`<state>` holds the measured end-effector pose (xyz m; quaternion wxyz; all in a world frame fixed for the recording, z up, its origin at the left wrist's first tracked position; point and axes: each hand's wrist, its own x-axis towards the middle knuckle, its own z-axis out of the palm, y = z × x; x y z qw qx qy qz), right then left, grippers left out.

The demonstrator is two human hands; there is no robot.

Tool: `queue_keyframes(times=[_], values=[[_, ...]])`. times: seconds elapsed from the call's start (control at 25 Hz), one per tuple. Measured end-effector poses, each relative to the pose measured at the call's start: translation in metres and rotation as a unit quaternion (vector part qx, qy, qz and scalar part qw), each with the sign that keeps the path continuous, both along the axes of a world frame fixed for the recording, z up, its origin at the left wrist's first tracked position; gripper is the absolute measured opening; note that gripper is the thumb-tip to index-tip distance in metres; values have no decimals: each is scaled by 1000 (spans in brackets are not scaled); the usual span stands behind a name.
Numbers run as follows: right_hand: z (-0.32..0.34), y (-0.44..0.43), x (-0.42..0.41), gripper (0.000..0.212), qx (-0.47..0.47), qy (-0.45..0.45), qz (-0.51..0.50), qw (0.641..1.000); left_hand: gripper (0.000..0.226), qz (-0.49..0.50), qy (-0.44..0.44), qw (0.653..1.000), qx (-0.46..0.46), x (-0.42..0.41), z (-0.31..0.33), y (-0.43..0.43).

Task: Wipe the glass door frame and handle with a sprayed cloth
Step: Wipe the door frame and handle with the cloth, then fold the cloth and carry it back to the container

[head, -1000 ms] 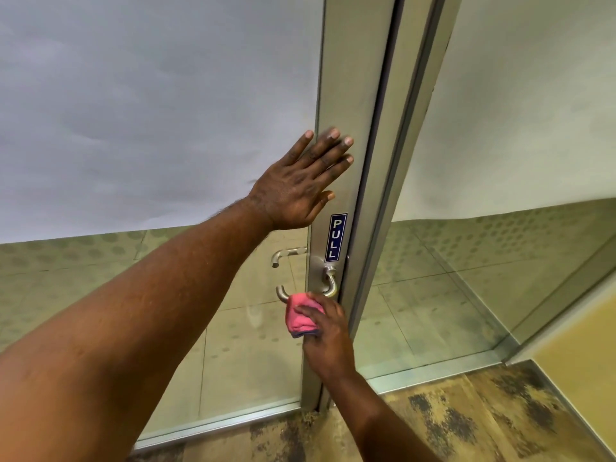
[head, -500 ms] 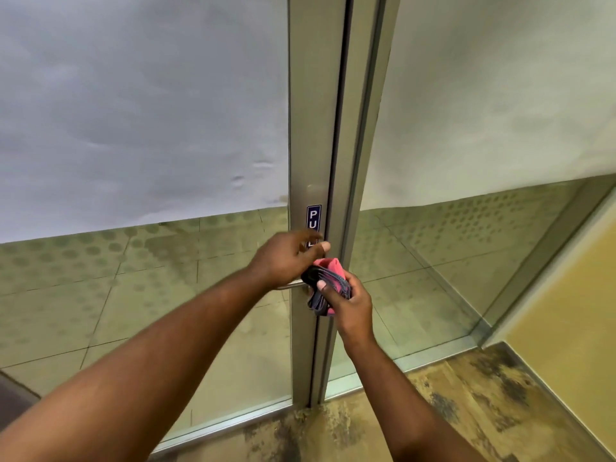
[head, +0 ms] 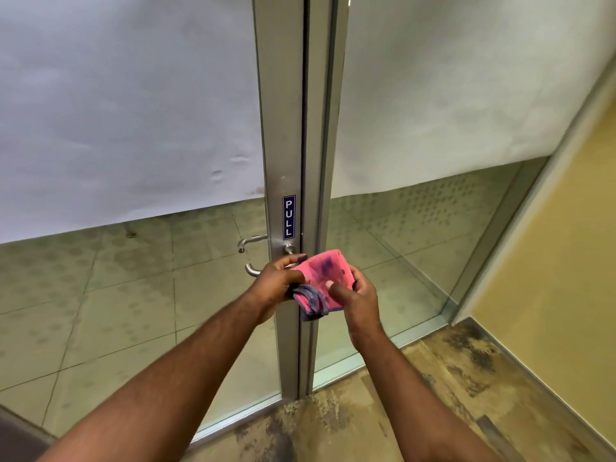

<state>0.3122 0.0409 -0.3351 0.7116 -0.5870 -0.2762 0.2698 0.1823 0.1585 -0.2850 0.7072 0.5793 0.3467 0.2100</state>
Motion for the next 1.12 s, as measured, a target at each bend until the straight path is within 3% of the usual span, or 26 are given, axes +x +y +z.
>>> queue_keyframes(times=[0.24, 0.56, 0.88, 1.12], values=[[11, -28, 12, 63, 59, 73, -70, 993, 40, -138, -9, 990, 18, -6, -5, -24], [6, -77, 11, 60, 167, 221, -53, 959, 31, -124, -68, 989, -41, 23, -4, -85], [7, -192, 27, 25, 68, 94, -197, 974, 7, -127, -64, 989, 28, 65, -25, -181], [15, -310, 28, 15, 33, 55, -257, 964, 11, -132, -91, 987, 11, 84, -28, -298]])
